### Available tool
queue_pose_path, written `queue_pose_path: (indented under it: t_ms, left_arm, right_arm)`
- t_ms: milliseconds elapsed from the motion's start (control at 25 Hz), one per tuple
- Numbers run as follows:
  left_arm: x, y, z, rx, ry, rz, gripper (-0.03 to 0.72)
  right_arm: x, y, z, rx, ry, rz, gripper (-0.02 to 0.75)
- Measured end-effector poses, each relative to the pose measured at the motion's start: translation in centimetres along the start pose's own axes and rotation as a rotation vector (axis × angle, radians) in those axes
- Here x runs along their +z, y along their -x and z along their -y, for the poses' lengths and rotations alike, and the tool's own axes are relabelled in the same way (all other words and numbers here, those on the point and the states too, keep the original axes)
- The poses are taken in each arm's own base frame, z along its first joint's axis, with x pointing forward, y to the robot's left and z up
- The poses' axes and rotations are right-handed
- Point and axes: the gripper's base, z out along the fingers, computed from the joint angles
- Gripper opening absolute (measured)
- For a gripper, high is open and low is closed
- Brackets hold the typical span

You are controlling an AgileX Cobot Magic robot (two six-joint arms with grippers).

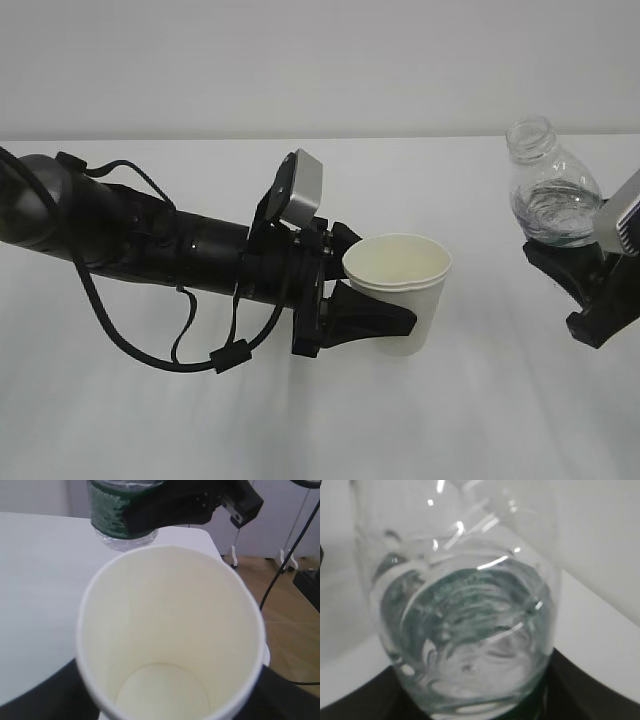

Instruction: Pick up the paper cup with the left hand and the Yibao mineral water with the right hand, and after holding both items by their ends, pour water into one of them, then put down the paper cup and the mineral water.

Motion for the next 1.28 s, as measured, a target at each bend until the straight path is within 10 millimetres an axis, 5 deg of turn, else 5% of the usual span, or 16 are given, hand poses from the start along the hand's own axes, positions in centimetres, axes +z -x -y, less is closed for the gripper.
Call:
queue_pose_path:
  t_ms: [1280]
  left_arm:
    - [0.10, 0.10, -0.59, 0.044, 0.018, -0.053, 0.488]
  right_arm:
    - [0.10, -0.50, 0.24, -0.111, 0.049, -0.132, 0.432]
